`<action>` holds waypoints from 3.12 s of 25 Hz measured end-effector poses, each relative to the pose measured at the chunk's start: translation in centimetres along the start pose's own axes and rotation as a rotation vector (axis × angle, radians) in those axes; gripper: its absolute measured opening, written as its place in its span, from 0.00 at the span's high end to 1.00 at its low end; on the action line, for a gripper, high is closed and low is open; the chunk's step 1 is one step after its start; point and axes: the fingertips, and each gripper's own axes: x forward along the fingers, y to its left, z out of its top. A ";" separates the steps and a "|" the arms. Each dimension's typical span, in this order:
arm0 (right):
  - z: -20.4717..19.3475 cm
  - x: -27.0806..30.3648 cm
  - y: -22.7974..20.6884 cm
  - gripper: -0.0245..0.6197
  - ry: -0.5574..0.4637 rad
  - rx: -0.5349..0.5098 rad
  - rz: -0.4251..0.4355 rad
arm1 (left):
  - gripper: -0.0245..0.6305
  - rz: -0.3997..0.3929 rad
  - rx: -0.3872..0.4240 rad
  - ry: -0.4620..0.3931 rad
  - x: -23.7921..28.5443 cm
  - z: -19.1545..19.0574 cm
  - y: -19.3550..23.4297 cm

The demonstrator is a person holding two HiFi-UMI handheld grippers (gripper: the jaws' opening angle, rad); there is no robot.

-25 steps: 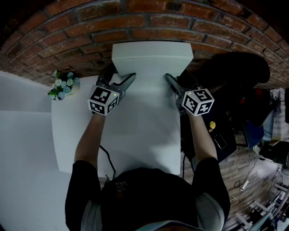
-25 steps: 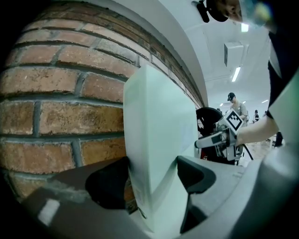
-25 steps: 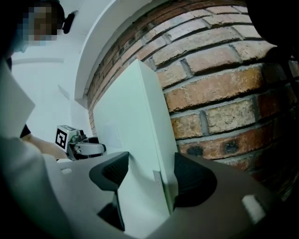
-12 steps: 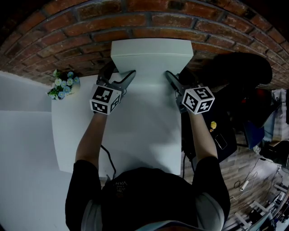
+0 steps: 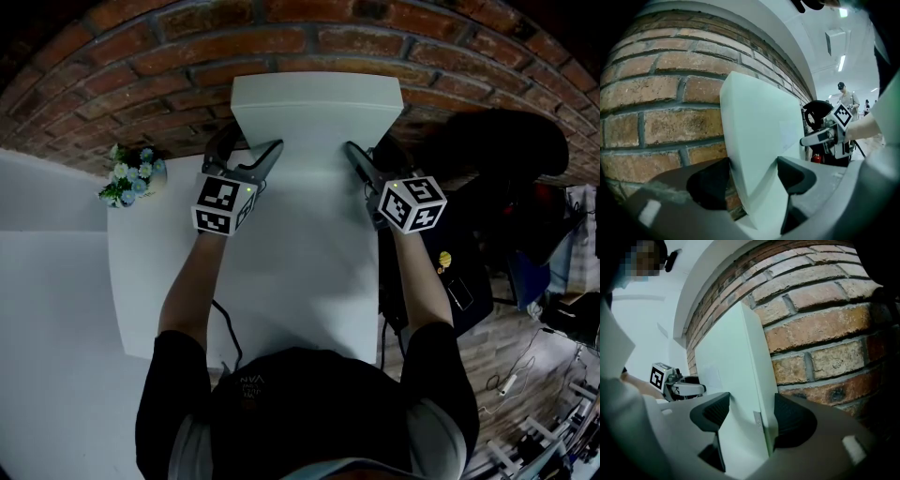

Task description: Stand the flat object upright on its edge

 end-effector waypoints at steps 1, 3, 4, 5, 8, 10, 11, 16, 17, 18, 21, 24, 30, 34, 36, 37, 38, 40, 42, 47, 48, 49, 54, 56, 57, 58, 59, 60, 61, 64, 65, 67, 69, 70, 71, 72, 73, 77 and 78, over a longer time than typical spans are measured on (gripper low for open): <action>0.0 0.1 0.0 0.51 0.000 -0.002 0.000 | 0.45 0.001 0.001 -0.001 0.0 0.0 0.0; 0.1 0.1 -0.1 0.51 -0.002 -0.004 -0.001 | 0.45 0.005 0.004 -0.005 0.1 0.0 0.0; 0.1 0.2 -0.1 0.51 -0.004 -0.005 -0.001 | 0.45 0.007 0.005 -0.007 0.1 0.0 0.1; 0.1 0.2 -0.2 0.51 -0.005 -0.006 -0.001 | 0.45 0.010 0.006 -0.008 0.1 0.0 0.1; 0.1 0.4 -0.3 0.51 -0.007 -0.009 -0.002 | 0.45 0.021 0.005 -0.008 0.1 0.0 0.0; 0.2 0.4 -0.4 0.51 -0.008 -0.013 -0.005 | 0.45 0.024 0.001 -0.008 0.1 0.0 0.0; 0.2 0.4 -0.4 0.50 -0.009 -0.018 -0.006 | 0.45 0.024 -0.002 -0.008 0.1 0.0 0.0; 0.6 0.4 -0.1 0.50 -0.012 -0.049 -0.013 | 0.45 0.018 -0.018 -0.009 0.0 -0.1 0.0; 0.7 0.4 0.0 0.50 -0.013 -0.049 -0.012 | 0.45 0.021 -0.021 -0.008 -0.1 -0.1 0.0; 0.8 0.4 0.0 0.50 -0.013 -0.050 -0.010 | 0.45 0.023 -0.025 -0.008 -0.1 -0.1 0.1; 0.8 0.5 0.1 0.49 -0.015 -0.049 -0.006 | 0.45 0.022 -0.030 -0.008 -0.1 -0.2 0.1; 0.7 0.5 0.0 0.49 -0.016 -0.037 -0.001 | 0.45 0.020 -0.033 -0.006 -0.1 -0.2 0.0; 0.8 0.4 -0.1 0.48 -0.017 -0.021 -0.007 | 0.45 0.014 -0.046 0.003 -0.1 -0.3 0.0; 1.1 0.0 0.1 0.42 -0.030 -0.002 -0.011 | 0.45 0.015 -0.056 -0.002 -0.4 -0.2 0.1; 1.0 -0.2 0.2 0.41 -0.023 -0.001 -0.015 | 0.45 0.016 -0.059 -0.003 -0.7 -0.1 0.1; 0.8 -0.3 0.2 0.40 -0.021 0.002 -0.020 | 0.45 0.015 -0.060 -0.003 -0.9 0.0 0.1; 0.7 -0.6 0.3 0.40 -0.022 0.006 -0.024 | 0.45 0.015 -0.061 -0.004 -1.1 0.1 0.1; 0.7 -1.0 0.5 0.40 -0.026 0.010 -0.028 | 0.45 0.018 -0.067 -0.004 -1.5 0.2 -0.1; 0.7 -1.5 0.9 0.40 -0.029 0.009 -0.028 | 0.45 0.022 -0.076 -0.005 -2.1 0.2 -0.2; 0.8 -3.1 2.0 0.41 -0.045 0.018 -0.035 | 0.45 0.023 -0.095 -0.017 -3.8 0.6 -1.0; 0.9 -3.4 2.2 0.41 -0.051 0.020 -0.037 | 0.45 0.023 -0.100 -0.021 -4.1 0.7 -1.2; 1.1 -3.7 2.5 0.41 -0.057 0.021 -0.040 | 0.45 0.022 -0.103 -0.025 -4.5 0.8 -1.3; 1.6 -5.6 4.1 0.48 -0.085 0.012 -0.049 | 0.45 0.006 -0.115 -0.046 -6.3 1.4 -2.7; 1.8 -6.5 4.9 0.48 -0.091 -0.002 -0.055 | 0.45 -0.005 -0.118 -0.051 -7.0 1.6 -3.3; 1.8 -7.0 5.2 0.50 -0.094 -0.013 -0.061 | 0.45 -0.008 -0.118 -0.052 -7.4 1.6 -3.6; 1.8 -7.4 5.6 0.55 -0.096 -0.026 -0.069 | 0.45 -0.011 -0.116 -0.053 -7.8 1.5 -3.8; 1.8 -7.9 6.0 0.58 -0.100 -0.037 -0.076 | 0.46 -0.014 -0.115 -0.054 -8.3 1.5 -4.1; 1.8 -8.4 6.3 0.59 -0.103 -0.044 -0.082 | 0.49 -0.017 -0.114 -0.056 -8.7 1.5 -4.3; 1.7 -8.8 6.6 0.60 -0.105 -0.046 -0.086 | 0.52 -0.019 -0.113 -0.060 -9.1 1.6 -4.5; 1.5 -10.0 7.7 0.65 -0.109 -0.054 -0.097 | 0.55 -0.027 -0.113 -0.069 -10.4 1.7 -5.3; 1.5 -10.4 8.0 0.67 -0.111 -0.057 -0.102 | 0.55 -0.031 -0.111 -0.072 -10.8 1.8 -5.5; 1.4 -11.1 8.7 0.71 -0.118 -0.061 -0.109 | 0.59 -0.041 -0.106 -0.076 -11.7 1.8 -6.0; 1.2 -11.7 9.5 0.76 -0.125 -0.063 -0.118 | 0.63 -0.052 -0.103 -0.078 -12.5 1.7 -6.4; 1.2 -12.0 9.8 0.77 -0.129 -0.063 -0.122 | 0.65 -0.058 -0.101 -0.080 -13.0 1.6 -6.7; 1.2 -12.3 10.2 0.78 -0.134 -0.063 -0.127 | 0.67 -0.062 -0.100 -0.083 -13.5 1.5 -6.9; 1.2 -12.6 10.6 0.80 -0.139 -0.062 -0.132 | 0.70 -0.065 -0.098 -0.085 -14.0 1.4 -7.0; 1.2 -12.9 10.9 0.82 -0.142 -0.062 -0.139 | 0.73 -0.067 -0.096 -0.086 -14.4 1.3 -7.2; 1.0 -14.1 12.2 0.86 -0.155 -0.056 -0.165 | 0.81 -0.074 -0.088 -0.093 -16.0 1.0 -7.5; 0.9 -14.4 12.5 0.86 -0.156 -0.054 -0.168 | 0.81 -0.077 -0.089 -0.095 -16.3 1.0 -7.6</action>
